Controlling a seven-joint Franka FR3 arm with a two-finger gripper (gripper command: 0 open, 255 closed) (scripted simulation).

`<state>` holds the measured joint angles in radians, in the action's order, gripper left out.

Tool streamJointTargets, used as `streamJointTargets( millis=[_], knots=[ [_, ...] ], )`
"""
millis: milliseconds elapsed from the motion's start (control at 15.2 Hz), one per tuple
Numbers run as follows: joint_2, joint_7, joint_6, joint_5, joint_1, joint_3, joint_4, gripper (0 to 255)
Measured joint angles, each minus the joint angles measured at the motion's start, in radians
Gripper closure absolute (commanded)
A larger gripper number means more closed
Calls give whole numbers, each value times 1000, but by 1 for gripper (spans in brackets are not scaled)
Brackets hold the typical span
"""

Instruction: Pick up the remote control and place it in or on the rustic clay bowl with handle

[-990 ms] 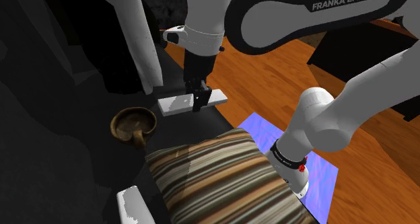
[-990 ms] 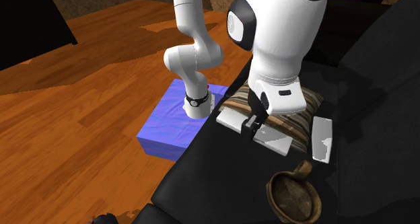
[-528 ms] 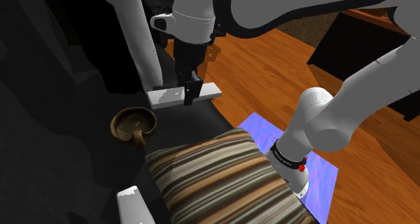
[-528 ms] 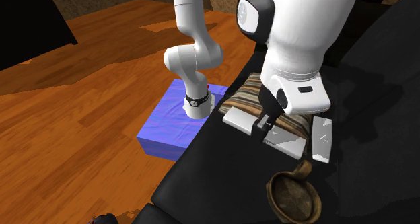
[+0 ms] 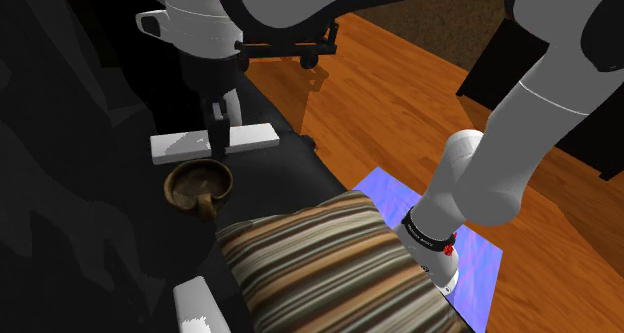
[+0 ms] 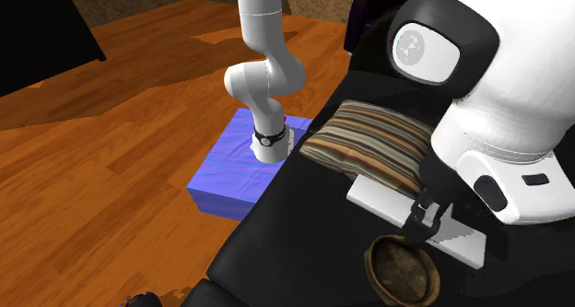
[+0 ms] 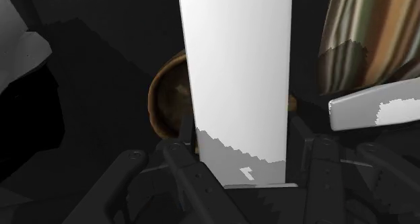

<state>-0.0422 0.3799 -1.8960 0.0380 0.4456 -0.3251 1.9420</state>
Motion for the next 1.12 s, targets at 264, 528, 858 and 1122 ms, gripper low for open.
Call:
streamJointTargets(
  millis=[264, 528, 858, 1122],
  knots=[
    [108, -34, 9, -37, 11, -11, -112, 255],
    [131, -42, -38, -45, 14, -13, -87, 255],
    [142, -42, -102, -49, 13, -11, -33, 255],
    [158, -46, -142, -55, 15, -11, -8, 255]
  ],
)
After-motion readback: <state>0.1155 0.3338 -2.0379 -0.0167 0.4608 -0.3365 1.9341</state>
